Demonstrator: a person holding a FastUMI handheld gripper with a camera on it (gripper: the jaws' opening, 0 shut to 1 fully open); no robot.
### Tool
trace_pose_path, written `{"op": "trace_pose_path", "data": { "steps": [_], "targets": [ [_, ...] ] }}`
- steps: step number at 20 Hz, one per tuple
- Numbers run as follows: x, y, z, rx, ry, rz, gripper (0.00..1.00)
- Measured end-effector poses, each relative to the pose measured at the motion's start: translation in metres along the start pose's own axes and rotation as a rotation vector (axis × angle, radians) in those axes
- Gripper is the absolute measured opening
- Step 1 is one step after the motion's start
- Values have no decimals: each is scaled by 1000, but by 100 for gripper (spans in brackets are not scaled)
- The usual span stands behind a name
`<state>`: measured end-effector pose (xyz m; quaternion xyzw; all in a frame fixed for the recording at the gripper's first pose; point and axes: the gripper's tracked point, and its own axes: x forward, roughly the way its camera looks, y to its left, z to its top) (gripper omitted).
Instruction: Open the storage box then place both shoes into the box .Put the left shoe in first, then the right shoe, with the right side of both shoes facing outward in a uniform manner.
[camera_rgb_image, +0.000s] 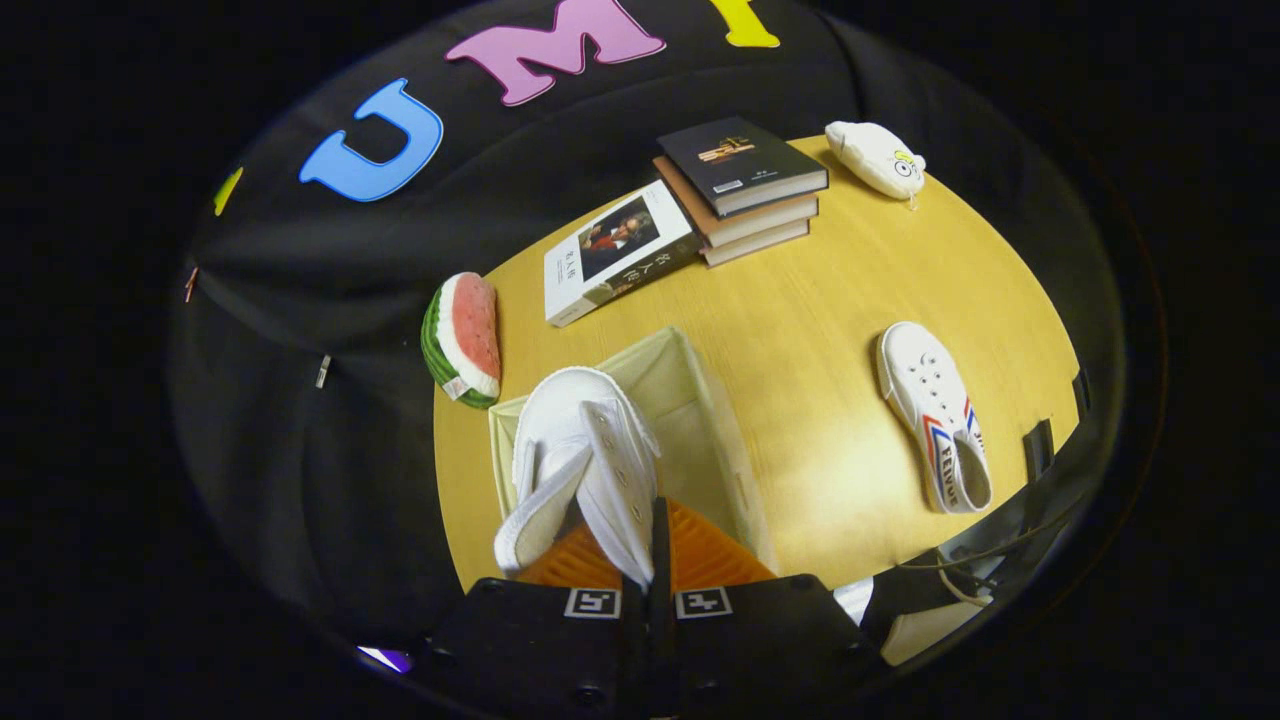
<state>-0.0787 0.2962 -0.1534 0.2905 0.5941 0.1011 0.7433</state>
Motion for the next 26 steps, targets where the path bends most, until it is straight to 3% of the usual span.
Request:
{"op": "trace_pose_path", "data": {
  "steps": [7, 15, 18, 20, 21, 25, 26],
  "targets": [
    [39, 12, -23, 19, 35, -100, 5],
    [57, 20, -18, 52, 12, -103, 6],
    [61, 30, -23, 65, 15, -58, 6],
    [60, 44, -32, 72, 40, 7, 18],
    [58, 53, -33, 77, 47, 55, 31],
    [39, 77, -26, -8, 17, 157, 99],
    [31, 76, -29, -40, -2, 168, 99]
  ]
}}
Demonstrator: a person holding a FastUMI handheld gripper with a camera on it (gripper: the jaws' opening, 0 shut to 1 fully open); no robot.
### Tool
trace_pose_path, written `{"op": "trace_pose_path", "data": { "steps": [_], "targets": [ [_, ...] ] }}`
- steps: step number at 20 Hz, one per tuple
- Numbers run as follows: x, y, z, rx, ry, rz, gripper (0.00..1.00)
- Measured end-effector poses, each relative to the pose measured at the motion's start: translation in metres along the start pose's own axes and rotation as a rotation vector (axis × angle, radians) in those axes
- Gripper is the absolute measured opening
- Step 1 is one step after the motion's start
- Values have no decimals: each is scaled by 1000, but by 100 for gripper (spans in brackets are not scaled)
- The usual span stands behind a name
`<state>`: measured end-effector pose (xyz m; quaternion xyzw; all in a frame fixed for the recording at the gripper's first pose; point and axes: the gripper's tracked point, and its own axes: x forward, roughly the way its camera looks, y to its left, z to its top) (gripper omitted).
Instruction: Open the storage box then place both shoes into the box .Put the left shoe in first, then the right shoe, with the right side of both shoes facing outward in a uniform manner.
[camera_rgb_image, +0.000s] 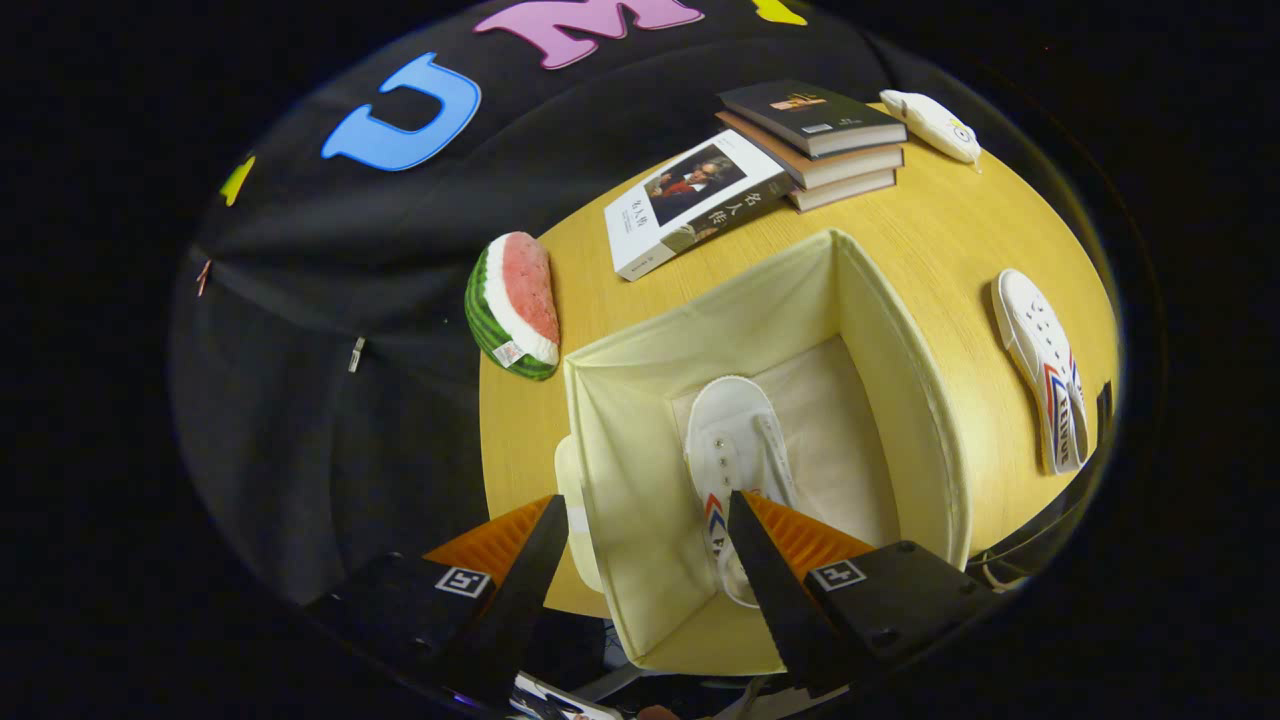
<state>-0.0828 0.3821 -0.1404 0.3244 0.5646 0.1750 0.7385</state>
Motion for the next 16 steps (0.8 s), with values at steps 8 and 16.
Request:
{"op": "trace_pose_path", "data": {
  "steps": [8, 16],
  "targets": [
    [-101, -65, 70, -222, -237, 62, 99],
    [-146, -282, 95, -291, -317, -225, 98]
  ]
}}
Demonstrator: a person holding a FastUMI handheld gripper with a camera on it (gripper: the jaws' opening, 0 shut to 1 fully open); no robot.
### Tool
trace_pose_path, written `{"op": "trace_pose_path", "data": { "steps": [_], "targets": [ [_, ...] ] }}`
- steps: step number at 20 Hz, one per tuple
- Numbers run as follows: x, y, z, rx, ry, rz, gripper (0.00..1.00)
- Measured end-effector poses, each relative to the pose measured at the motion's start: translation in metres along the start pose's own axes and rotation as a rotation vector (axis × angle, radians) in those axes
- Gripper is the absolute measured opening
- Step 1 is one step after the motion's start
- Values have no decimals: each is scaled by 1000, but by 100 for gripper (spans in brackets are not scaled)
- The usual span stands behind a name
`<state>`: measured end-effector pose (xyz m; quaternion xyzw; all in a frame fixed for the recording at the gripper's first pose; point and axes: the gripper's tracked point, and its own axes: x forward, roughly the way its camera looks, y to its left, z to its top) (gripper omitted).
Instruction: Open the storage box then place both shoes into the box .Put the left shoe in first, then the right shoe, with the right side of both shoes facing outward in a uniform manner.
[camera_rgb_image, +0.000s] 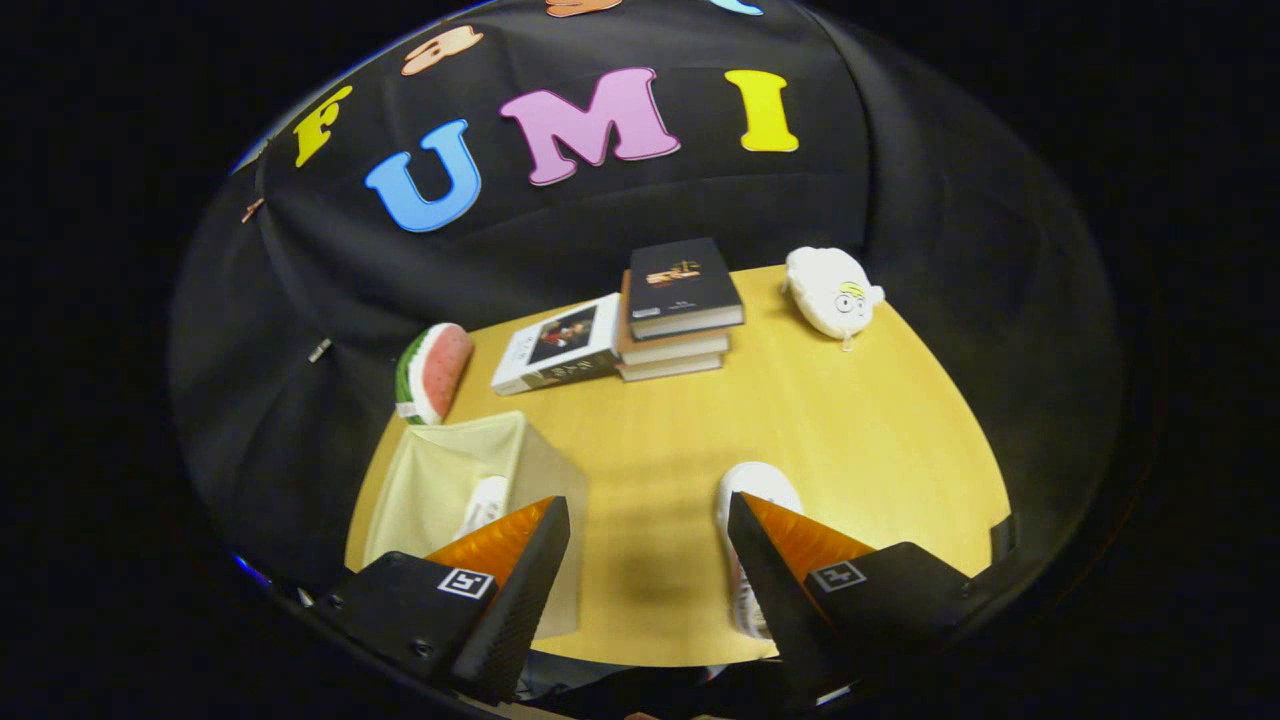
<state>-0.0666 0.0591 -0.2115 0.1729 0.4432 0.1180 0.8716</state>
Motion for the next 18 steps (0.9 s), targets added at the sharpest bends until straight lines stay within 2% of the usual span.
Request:
{"op": "trace_pose_path", "data": {
  "steps": [6, 12, 15, 17, 18],
  "targets": [
    [37, -79, -72, -102, 157, -110, 96],
    [79, -99, -120, -141, 277, -121, 86],
    [98, -98, -123, -147, 298, -112, 84],
    [103, -100, -126, -155, 326, -103, 74],
    [106, -96, -123, -159, 322, -88, 74]
  ]
}}
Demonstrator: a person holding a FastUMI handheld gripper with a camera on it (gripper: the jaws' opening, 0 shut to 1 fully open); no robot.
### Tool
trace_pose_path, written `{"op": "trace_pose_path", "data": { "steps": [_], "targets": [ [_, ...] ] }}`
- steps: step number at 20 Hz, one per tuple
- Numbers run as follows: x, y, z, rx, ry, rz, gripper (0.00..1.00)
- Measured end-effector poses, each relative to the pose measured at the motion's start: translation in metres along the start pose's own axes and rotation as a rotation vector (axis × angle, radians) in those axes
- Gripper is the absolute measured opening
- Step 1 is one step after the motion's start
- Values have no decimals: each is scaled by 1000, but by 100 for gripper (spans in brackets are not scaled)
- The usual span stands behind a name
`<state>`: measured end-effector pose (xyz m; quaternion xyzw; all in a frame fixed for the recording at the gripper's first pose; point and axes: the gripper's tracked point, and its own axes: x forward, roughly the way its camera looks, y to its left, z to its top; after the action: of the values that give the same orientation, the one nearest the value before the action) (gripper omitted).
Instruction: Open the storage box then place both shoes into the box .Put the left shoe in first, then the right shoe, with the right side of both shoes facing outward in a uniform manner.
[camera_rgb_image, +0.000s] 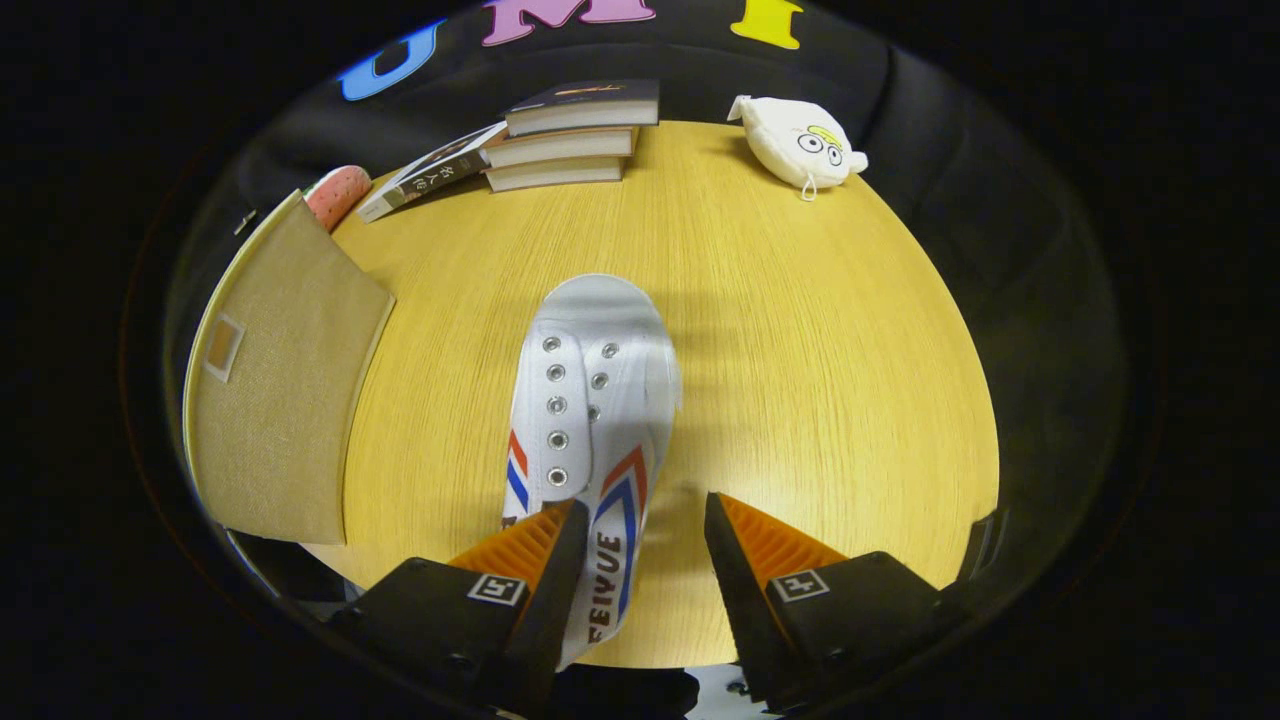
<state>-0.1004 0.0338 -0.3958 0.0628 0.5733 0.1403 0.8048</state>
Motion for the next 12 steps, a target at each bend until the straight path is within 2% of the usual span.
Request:
{"op": "trace_pose_path", "data": {
  "steps": [2, 3, 4, 6, 7, 9, 12],
  "targets": [
    [1, 9, 0, -7, -1, 29, 62],
    [2, 11, -2, -10, 3, 33, 48],
    [3, 9, -1, -6, 11, 37, 39],
    [2, 3, 2, 51, 10, 44, 26],
    [-2, 1, 3, 96, 7, 60, 11],
    [-3, 0, 2, 150, -14, 82, 5],
    [-19, 5, 0, 153, -32, 84, 5]
  ]
}}
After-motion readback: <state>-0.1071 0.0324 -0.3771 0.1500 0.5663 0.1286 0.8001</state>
